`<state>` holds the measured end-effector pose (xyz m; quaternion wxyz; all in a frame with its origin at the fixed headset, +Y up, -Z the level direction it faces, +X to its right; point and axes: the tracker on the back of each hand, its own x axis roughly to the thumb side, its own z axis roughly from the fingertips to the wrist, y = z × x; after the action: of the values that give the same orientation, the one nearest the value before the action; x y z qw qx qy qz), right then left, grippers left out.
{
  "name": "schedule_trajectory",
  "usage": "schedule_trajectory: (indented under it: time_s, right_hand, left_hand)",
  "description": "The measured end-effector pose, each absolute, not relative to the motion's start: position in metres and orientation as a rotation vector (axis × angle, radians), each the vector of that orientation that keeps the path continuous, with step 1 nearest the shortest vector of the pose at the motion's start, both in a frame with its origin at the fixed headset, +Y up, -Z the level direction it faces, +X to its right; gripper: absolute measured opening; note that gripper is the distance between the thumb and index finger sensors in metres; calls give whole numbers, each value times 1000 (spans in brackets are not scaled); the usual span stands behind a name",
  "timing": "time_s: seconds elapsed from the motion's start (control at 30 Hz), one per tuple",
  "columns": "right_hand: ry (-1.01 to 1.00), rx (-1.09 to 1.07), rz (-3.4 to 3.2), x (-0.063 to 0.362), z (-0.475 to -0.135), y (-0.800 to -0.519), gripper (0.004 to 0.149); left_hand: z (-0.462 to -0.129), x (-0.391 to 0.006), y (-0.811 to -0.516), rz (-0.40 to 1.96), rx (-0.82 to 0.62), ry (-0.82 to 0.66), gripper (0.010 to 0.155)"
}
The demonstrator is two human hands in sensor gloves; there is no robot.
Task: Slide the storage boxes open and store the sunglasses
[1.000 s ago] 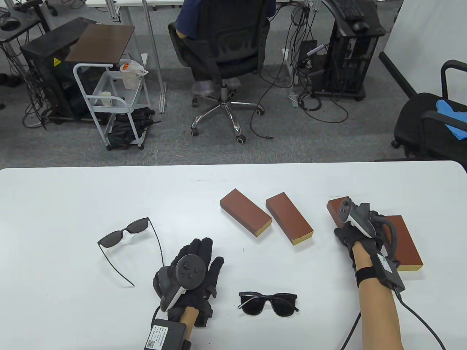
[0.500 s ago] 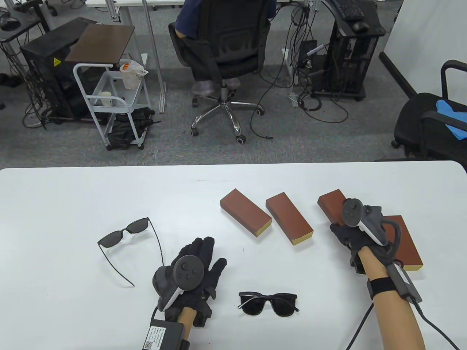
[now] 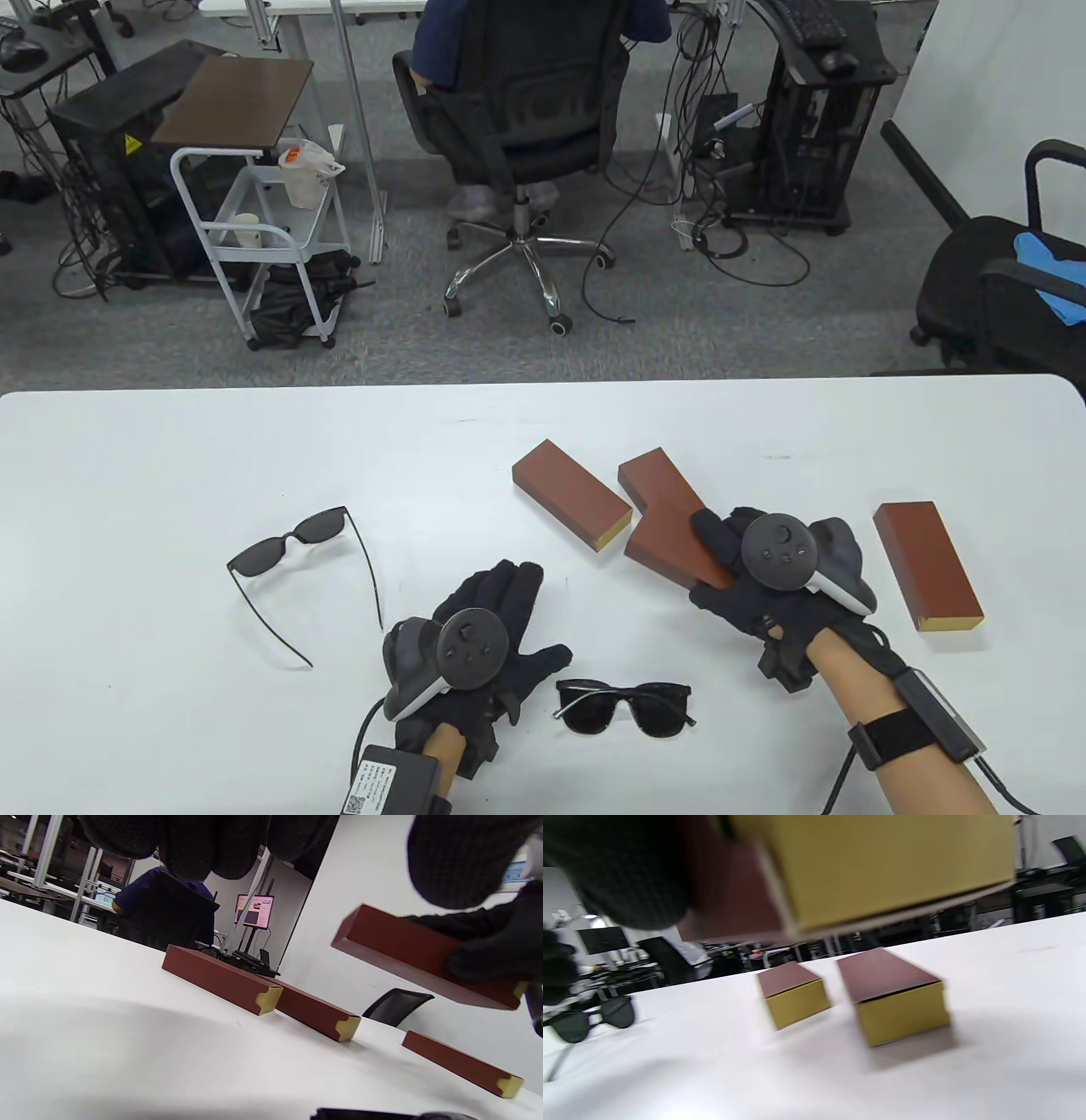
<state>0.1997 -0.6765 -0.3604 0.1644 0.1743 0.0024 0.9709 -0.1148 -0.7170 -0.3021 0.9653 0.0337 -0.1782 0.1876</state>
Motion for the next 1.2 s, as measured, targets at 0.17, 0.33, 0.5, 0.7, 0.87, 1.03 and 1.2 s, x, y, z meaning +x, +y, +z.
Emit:
schedule_trajectory:
  time_s: [0.17, 0.33, 0.5, 0.7, 0.87, 1.03, 1.2]
  right_hand:
    - [40, 684, 2745, 165, -345, -674, 82]
    - [93, 794, 2721, 146, -336, -676, 80]
    - [122, 835, 2703, 138, -333, -682, 81]
    - [132, 880, 2685, 137, -330, -685, 81]
    - [139, 937, 2649, 134, -322, -687, 81]
    - [117, 969, 2629, 132, -313, -689, 81]
    - [72, 971, 2658, 138, -310, -693, 84]
  left_hand:
    - [-301, -107, -717, 403, 67, -457, 97]
    - [-298, -102, -716, 393, 58, -514, 100]
    - [-296, -101, -715, 412, 74, -526, 102]
    - [-297, -103, -717, 396, 63, -518, 102]
    - [-298, -103, -717, 419, 53, -522, 102]
    - [-301, -101, -716, 500, -27, -574, 95]
    - [-304, -98, -714, 561, -83, -576, 94]
